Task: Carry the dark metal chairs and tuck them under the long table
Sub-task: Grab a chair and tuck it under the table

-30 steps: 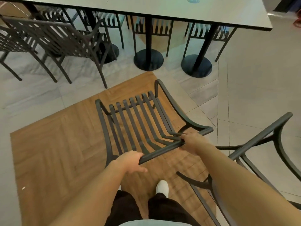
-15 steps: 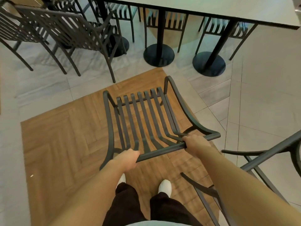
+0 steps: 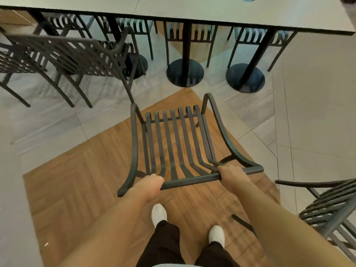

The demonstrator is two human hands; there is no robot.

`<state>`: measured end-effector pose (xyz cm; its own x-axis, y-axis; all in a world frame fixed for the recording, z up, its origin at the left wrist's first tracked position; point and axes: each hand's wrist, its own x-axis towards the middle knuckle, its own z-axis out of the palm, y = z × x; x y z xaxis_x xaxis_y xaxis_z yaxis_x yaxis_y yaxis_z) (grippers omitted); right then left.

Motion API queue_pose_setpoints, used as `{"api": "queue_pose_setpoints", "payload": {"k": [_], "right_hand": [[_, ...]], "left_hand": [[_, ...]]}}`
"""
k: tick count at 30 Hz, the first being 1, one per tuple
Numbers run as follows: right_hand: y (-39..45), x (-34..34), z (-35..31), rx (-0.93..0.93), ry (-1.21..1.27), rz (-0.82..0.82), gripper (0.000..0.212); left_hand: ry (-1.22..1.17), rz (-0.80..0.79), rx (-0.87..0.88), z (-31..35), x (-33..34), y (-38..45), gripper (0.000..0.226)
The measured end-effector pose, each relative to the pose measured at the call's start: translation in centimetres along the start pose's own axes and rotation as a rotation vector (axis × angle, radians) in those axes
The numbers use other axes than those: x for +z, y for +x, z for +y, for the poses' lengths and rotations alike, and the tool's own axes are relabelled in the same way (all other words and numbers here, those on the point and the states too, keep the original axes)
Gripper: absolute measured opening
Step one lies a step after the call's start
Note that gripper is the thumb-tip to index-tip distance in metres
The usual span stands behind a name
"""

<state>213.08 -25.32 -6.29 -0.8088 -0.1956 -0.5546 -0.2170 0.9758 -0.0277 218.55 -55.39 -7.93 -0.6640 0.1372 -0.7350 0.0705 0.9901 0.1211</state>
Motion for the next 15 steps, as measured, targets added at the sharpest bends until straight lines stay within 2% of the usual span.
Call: {"api": "queue_pose_setpoints", "payload": {"k": [7,15], "right_hand": [[4.4,-2.2,-5.0,0.046,0.016,0.051,0.021],[10.7,-6.3,-6.0,0.069,0.069,0.068,0.017]], "left_hand": [[0.068,0.023,0.031,-6.7,-4.9,3.1,0.033],[0.078,0.045,0.046,-10.0,-11.4,8.5,0.033]]}}
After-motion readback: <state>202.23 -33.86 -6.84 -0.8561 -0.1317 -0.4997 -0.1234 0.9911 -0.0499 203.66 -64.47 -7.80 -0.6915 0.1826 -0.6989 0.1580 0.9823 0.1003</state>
